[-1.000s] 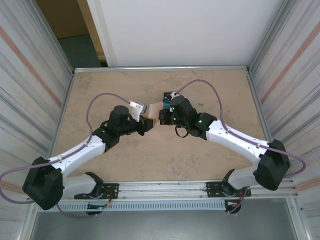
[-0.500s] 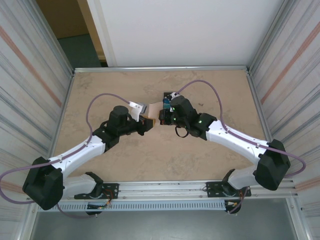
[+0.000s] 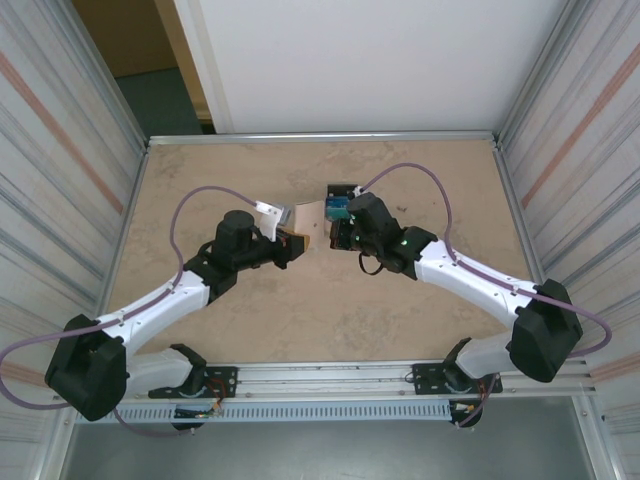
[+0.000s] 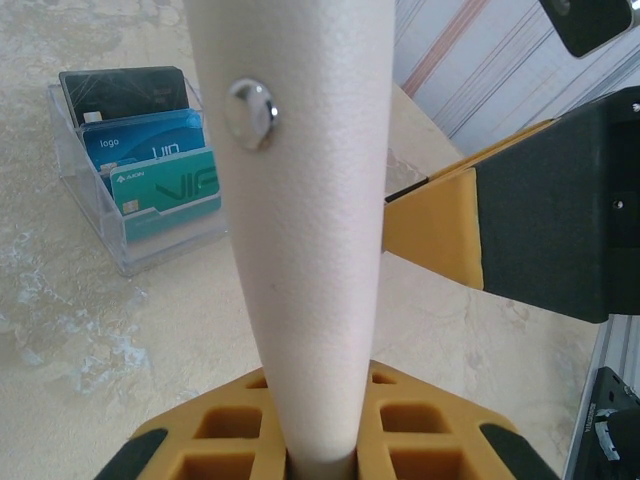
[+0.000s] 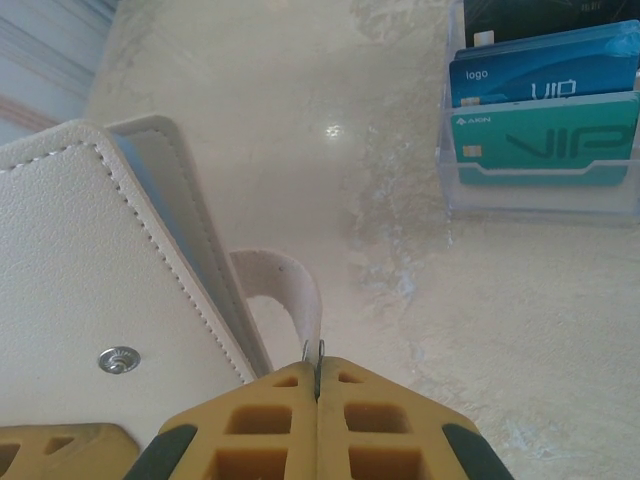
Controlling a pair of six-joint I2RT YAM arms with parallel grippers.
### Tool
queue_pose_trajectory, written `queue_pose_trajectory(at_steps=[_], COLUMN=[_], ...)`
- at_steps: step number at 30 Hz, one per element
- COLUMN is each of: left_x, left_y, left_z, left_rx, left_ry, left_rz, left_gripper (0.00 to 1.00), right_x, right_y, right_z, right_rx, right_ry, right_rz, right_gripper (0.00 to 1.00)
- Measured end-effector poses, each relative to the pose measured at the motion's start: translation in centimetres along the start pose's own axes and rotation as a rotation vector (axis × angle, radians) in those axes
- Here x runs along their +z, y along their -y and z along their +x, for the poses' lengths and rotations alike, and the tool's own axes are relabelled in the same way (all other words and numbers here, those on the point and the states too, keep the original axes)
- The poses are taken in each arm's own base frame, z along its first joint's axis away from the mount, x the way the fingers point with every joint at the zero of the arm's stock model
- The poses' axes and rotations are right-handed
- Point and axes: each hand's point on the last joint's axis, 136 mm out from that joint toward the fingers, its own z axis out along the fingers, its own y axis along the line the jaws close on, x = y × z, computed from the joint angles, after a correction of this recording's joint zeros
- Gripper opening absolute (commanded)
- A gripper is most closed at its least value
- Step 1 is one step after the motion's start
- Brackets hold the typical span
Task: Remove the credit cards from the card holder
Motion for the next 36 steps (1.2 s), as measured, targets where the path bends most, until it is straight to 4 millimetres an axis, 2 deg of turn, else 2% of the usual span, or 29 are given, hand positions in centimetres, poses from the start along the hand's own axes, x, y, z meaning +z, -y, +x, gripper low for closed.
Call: queue_pose_trajectory(at_steps=[2, 3, 8, 11, 14, 19, 23, 27, 36], left_x=[0.0, -0.1, -0.7, -1.3, -2.0, -2.7, -3.5, -4.3, -5.5], left_y=[0.0, 0.0, -0.3, -0.3, -0.1, 1.7, 3.5, 4.9, 6.7], left_z=[0.0, 0.0, -0.6, -1.0, -1.1, -0.9, -1.3, -1.4, -1.4], left_rx=[0.000, -0.002, -0.011, -0.018, -0.028, -0.002, 0.042, 0.077, 0.101], left_ry=[-0.001, -0.002, 0.008, 0.010, 0.000, -0.048, -0.067, -0.074, -0.078], left_rz=[0.004, 0.007, 0.030, 0.073, 0.135, 0.251, 0.337, 0.405, 0.498], left_gripper=[0.00, 0.00, 0.00, 0.00, 0.00, 0.00, 0.00, 0.00, 0.00], right_x=[-0.1, -0.3, -1.7, -2.8, -4.0, -6.8, -9.3, -10.0, -10.8], right_y=[0.0, 0.1, 0.5, 0.9, 1.1, 0.6, -1.4, -2.4, -4.5], right_z=[0.0, 0.0, -0.6, -1.1, -1.5, -2.1, -2.6, -2.6, -1.8], right_rx=[0.000, -0.001, -0.008, -0.016, -0.034, -0.080, -0.165, -0.220, -0.278], right_ry=[0.002, 0.005, 0.049, 0.083, 0.122, 0.193, 0.231, 0.226, 0.155], right_rz=[-0.001, -0.002, -0.030, -0.072, -0.141, -0.254, -0.351, -0.398, -0.586], right_gripper=[0.01, 0.05, 0.29, 0.47, 0.73, 0.97, 0.99, 1.00, 0.76])
